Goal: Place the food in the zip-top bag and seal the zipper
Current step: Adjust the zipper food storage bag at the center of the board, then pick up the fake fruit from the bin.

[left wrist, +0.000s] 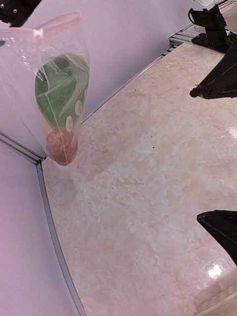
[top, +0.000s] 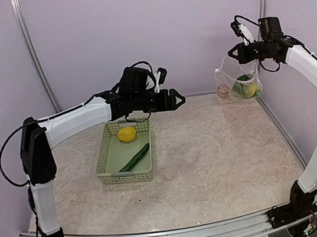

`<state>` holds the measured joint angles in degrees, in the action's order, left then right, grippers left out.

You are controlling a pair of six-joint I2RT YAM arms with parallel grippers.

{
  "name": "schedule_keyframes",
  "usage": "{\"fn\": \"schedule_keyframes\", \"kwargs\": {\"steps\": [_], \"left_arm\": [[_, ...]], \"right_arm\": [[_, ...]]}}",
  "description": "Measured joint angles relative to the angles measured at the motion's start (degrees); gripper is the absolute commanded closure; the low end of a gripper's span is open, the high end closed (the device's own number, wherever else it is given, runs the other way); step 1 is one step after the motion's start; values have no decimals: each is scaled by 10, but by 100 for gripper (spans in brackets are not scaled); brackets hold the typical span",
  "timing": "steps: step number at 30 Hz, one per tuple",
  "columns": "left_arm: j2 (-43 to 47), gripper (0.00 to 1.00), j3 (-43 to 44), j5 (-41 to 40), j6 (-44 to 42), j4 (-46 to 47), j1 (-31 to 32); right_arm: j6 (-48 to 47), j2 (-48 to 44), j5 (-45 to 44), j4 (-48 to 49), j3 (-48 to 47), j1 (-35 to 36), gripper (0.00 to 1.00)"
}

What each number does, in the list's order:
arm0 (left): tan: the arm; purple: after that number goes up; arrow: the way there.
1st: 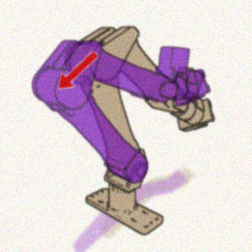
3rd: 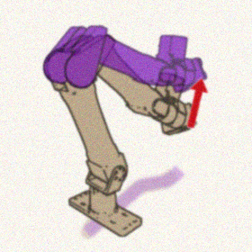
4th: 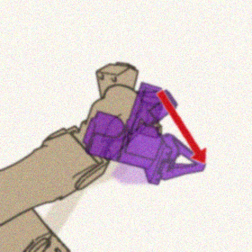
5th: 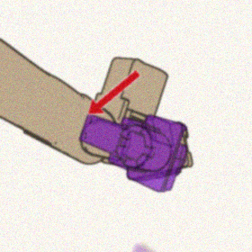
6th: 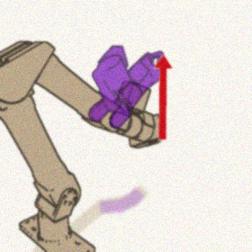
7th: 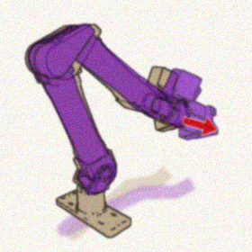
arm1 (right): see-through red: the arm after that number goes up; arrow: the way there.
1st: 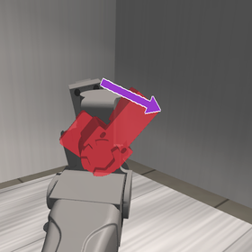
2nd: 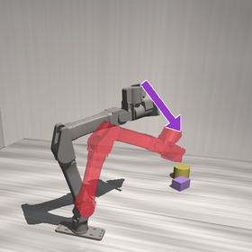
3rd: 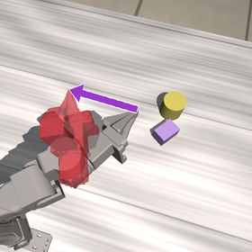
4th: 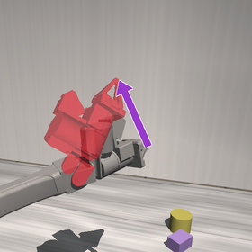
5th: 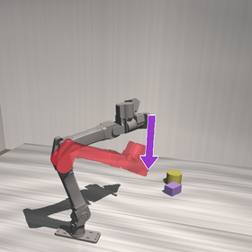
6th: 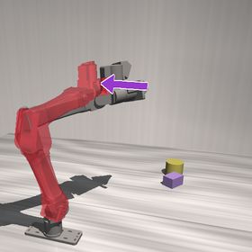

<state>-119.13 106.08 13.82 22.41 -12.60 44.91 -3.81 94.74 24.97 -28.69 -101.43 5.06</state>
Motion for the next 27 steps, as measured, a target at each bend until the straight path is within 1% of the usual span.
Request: {"fn": "schedule_keyframes", "kwargs": {"steps": [3, 7, 9, 11, 16, 21, 23, 27], "left_arm": [[81, 23, -63, -27, -4, -38, -12], [170, 20, -143, -74, -3, -96, -46], [199, 20, -175, -94, -2, -132, -68], [219, 20, -205, -108, 1, -174, -96], [228, 18, -234, -113, 5, -252, -146], [219, 16, -233, -107, 16, -282, -157], [203, 15, -226, -106, 19, -284, -160], [139, 14, -188, -114, 24, -284, -168]], "right_arm": [[-4, -22, 11, 21, 80, 3, 100], [-17, -36, 43, 42, 196, 11, 100], [-23, -36, 69, 51, 237, 18, 100], [-28, -36, 92, 57, 258, 21, 100], [-37, -47, 127, 87, 280, 24, 100], [-42, -68, 141, 104, 305, 24, 100], [-43, -76, 146, 111, 316, 24, 100], [-45, -85, 150, 115, 327, 24, 100]]}}
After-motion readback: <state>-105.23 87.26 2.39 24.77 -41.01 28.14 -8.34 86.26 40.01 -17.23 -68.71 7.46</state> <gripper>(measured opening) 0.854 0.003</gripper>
